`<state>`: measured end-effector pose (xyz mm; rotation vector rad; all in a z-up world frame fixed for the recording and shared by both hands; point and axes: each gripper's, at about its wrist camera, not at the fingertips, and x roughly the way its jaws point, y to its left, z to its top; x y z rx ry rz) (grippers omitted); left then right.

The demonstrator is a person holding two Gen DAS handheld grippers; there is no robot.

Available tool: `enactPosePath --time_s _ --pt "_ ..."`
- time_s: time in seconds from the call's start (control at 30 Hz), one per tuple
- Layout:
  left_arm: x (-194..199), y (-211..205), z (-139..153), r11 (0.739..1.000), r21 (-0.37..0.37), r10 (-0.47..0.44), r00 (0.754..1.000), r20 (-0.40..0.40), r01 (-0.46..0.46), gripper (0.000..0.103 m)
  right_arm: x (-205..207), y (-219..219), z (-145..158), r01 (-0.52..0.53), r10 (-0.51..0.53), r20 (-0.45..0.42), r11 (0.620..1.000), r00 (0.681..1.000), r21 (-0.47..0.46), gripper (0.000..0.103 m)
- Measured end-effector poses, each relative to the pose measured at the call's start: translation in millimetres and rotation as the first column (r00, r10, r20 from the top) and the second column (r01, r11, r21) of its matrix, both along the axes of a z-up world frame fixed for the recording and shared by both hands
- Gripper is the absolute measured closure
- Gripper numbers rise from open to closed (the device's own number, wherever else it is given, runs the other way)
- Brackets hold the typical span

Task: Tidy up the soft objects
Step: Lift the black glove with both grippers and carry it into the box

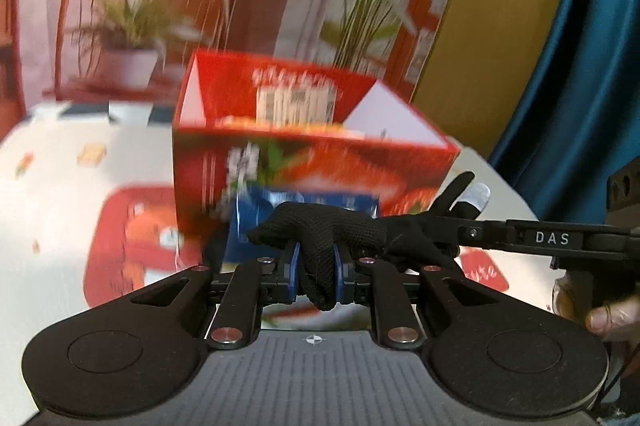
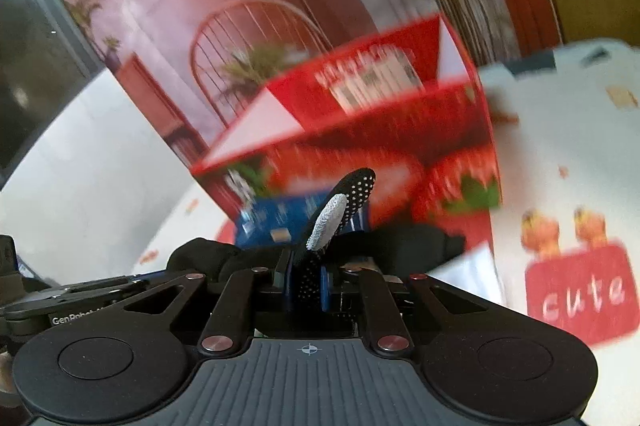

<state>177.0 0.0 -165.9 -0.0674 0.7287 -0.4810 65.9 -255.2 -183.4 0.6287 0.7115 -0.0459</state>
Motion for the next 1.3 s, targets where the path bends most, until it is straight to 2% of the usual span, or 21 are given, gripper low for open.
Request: enactPosePath --time_s 0.2,0.37,0.53,0.63,0.73,0.83,0.87,0.97,1.13,1.3 --pt "14.5 -1.3 23.6 1.000 -0.026 0.011 0.998 0.061 -0.010 0.085 24.0 -9.9 27.3 -0.018 0.021 0.079 0.999 0.997 -0.046 0.091" --pt "36.5 -6.9 36.7 1.000 -0.012 0.024 0.995 0.098 -0.023 0.085 55.8 -18.9 40.4 -0.039 0.048 0.103 0.995 0.994 -0.088 0.091" --pt "75.1 -10.5 41.3 0.997 -0.026 0.070 0.995 0.077 -0.068 0.085 94.4 -28.7 47.3 -0.052 0.064 0.097 0.991 0.993 -0.127 0.091" --pt "104.4 -13.5 38.5 0.996 -0.033 0.082 0.996 0.027 -0.081 0.085 119.3 -36.6 47.7 -0.051 0.063 0.082 0.988 0.995 -0.144 0.091" --pt "134.6 -17.0 29.3 0.994 -0.050 0.091 0.994 -0.059 -0.094 0.085 142.0 -47.0 41.5 -0.035 0.041 0.041 0.989 0.998 -0.147 0.091" --pt "154.1 -26.9 14.8 0.998 0.004 0.067 0.990 -0.122 -0.067 0.085 160.6 -58.2 27.3 -0.025 0.021 -0.033 0.990 0.999 -0.140 0.091" --pt "160.1 -29.5 7.8 0.998 0.024 0.063 0.985 -0.162 -0.060 0.085 166.2 -61.4 20.6 -0.025 0.016 -0.070 0.990 0.997 -0.138 0.091" --pt "175.0 -31.3 -11.1 0.997 0.023 0.073 0.961 -0.268 -0.069 0.085 174.6 -65.5 1.8 -0.035 0.013 -0.163 0.991 0.987 -0.132 0.091" --pt "182.6 -37.5 -29.0 0.996 0.068 0.075 0.950 -0.302 -0.057 0.085 181.4 -65.4 -27.8 -0.030 -0.004 -0.275 0.992 0.961 -0.121 0.091" --pt "191.7 -37.4 -35.4 0.996 0.065 0.075 0.944 -0.322 -0.057 0.084 186.9 -59.1 -41.6 -0.043 -0.006 -0.330 0.989 0.944 -0.143 0.091"
